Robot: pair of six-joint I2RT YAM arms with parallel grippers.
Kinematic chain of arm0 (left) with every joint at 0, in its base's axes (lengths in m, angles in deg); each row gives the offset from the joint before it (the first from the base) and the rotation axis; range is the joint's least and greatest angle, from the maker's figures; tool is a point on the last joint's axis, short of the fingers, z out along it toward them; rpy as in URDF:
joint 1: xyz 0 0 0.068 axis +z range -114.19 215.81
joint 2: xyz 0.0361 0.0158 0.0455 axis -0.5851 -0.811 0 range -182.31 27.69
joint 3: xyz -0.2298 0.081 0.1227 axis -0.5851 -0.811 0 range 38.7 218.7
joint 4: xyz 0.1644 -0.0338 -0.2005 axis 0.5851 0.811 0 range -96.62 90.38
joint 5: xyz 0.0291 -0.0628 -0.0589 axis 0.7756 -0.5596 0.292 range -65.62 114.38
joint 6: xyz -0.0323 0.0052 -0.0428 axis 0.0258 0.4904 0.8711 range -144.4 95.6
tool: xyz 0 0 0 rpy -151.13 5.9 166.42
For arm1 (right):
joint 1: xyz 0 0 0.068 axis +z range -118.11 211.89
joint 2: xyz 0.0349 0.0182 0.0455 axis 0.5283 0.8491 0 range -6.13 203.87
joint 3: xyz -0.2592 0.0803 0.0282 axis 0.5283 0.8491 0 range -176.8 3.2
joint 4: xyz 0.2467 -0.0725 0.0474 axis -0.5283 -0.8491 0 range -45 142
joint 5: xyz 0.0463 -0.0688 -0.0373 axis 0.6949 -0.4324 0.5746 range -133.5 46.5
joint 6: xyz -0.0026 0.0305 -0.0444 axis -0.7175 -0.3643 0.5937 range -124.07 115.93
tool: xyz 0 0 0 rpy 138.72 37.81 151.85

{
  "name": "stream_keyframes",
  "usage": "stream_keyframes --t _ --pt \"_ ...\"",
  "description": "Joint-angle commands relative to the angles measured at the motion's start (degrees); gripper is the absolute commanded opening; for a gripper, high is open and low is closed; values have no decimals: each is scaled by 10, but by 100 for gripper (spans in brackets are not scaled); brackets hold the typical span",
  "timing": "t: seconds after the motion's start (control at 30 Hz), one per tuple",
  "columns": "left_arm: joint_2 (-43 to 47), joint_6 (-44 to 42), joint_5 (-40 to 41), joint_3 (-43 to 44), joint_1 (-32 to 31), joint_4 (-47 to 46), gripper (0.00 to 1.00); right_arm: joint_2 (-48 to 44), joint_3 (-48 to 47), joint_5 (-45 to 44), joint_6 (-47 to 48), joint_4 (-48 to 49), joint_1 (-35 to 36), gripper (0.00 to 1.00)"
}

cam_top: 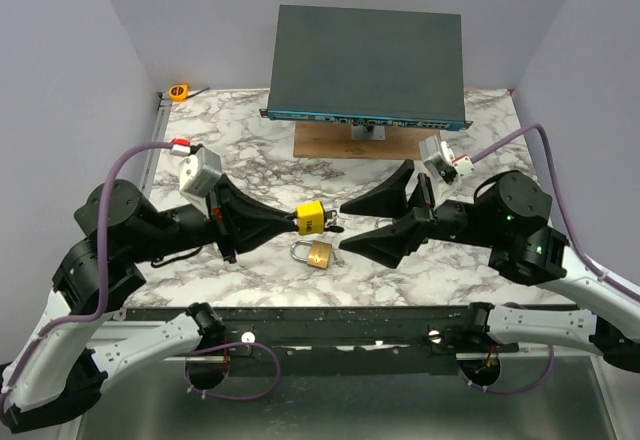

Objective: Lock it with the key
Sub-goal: Lock the lock.

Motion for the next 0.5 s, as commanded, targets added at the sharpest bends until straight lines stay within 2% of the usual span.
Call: stream_keyframes --t 0.0,0.17,0.23,0.3,0.4,0.47 --pt "21 -18 -42 22 5 -12 0 -2 -9 6 39 -47 6 64" --pt "24 -17 -90 21 7 -8 0 10 -19 27 47 -46 6 58" --pt "23 -17 -112 21 7 -8 0 19 -27 36 50 -46 7 52" --pt "24 -21 -107 22 8 0 0 28 -35 53 50 -46 6 47" --pt "25 -25 -105 24 8 6 0 29 -38 67 47 -45 6 46" --pt "24 -24 -107 24 8 6 0 29 -37 74 44 -43 6 39"
